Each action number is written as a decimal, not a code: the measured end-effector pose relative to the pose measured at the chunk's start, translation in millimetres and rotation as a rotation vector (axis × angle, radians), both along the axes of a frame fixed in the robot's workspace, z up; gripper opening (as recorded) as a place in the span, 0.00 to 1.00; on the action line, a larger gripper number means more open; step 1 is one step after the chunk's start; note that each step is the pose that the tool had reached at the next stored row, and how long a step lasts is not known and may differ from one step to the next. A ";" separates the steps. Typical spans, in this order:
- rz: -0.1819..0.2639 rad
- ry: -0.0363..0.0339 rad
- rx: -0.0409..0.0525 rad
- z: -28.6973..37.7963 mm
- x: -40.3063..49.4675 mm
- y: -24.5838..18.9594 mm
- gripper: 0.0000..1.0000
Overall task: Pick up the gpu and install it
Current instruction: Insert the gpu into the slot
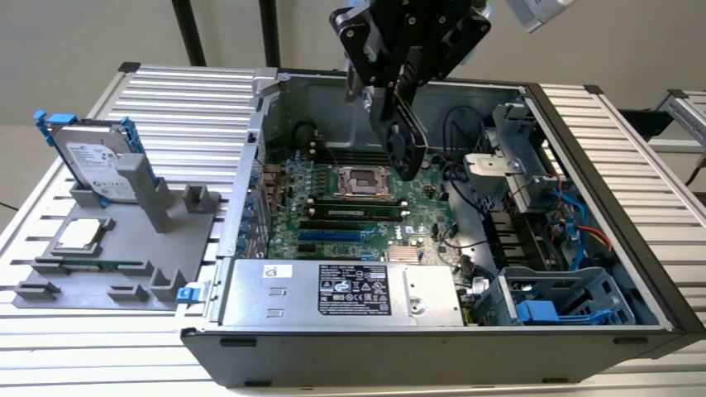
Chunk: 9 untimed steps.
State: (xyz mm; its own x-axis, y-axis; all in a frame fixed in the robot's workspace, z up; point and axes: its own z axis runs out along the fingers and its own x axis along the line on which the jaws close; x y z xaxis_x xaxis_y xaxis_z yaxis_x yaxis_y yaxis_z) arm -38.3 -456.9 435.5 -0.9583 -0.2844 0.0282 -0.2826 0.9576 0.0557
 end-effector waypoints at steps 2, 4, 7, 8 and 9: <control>0.009 0.0000 -0.0001 0.0 0.0 0.0 0.00; 0.018 0.0000 0.0000 0.0 0.0 0.0 0.00; 0.031 0.0000 0.0000 0.0 0.0 0.0 0.00; 0.035 0.0000 0.0000 0.0 0.0 0.0 0.00; 0.040 0.0000 -0.0001 0.0 0.0 0.0 0.00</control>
